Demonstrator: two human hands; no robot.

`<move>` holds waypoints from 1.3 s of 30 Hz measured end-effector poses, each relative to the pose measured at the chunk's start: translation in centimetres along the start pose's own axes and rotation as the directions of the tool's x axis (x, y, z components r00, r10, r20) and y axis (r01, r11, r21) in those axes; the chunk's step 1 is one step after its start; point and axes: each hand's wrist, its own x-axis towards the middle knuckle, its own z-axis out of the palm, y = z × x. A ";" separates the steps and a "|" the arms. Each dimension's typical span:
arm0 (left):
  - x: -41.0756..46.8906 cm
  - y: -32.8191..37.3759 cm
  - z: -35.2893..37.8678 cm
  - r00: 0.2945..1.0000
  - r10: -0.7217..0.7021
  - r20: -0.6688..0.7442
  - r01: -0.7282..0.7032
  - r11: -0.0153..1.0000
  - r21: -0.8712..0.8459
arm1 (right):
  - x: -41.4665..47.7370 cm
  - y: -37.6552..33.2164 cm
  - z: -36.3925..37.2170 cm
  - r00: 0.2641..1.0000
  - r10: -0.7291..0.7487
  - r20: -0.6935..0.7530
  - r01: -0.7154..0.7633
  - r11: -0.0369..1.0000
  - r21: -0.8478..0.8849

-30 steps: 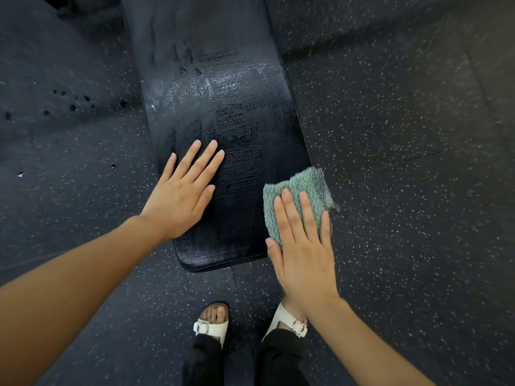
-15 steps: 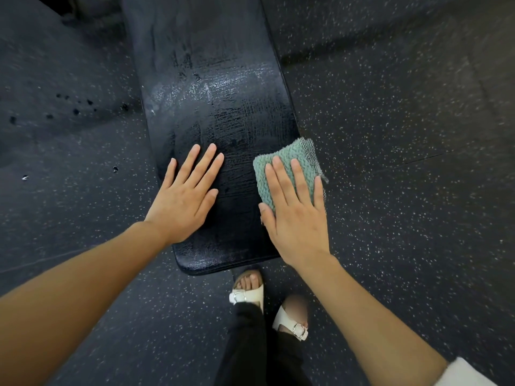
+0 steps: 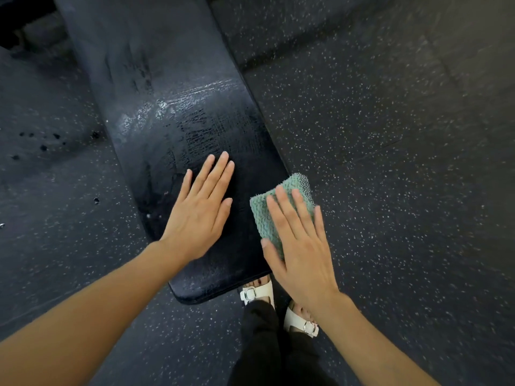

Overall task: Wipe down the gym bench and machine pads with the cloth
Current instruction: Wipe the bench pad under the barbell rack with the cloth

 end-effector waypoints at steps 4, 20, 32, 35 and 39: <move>2.1 0.9 0.1 0.999 0.032 -0.007 -0.032 0.999 -0.026 | 2.7 -0.7 0.7 0.998 0.058 -0.018 -0.059 0.992 -0.115; 3.5 3.3 1.4 0.985 -0.121 -0.124 0.123 0.992 0.014 | 4.4 2.7 -0.1 0.991 -0.128 -0.037 0.131 0.987 0.097; 5.2 6.6 2.3 0.900 -0.387 -0.198 0.387 0.921 -0.042 | 0.4 4.8 -0.4 0.995 -0.083 0.053 0.035 0.804 0.594; 5.8 7.1 2.6 0.868 -0.442 -0.227 0.443 0.895 -0.050 | 1.8 5.2 -0.6 0.989 -0.092 0.112 -0.008 0.739 0.674; 6.0 7.4 2.9 0.856 -0.450 -0.256 0.459 0.888 -0.025 | 4.8 5.8 -0.2 0.978 -0.127 0.167 -0.059 0.597 0.800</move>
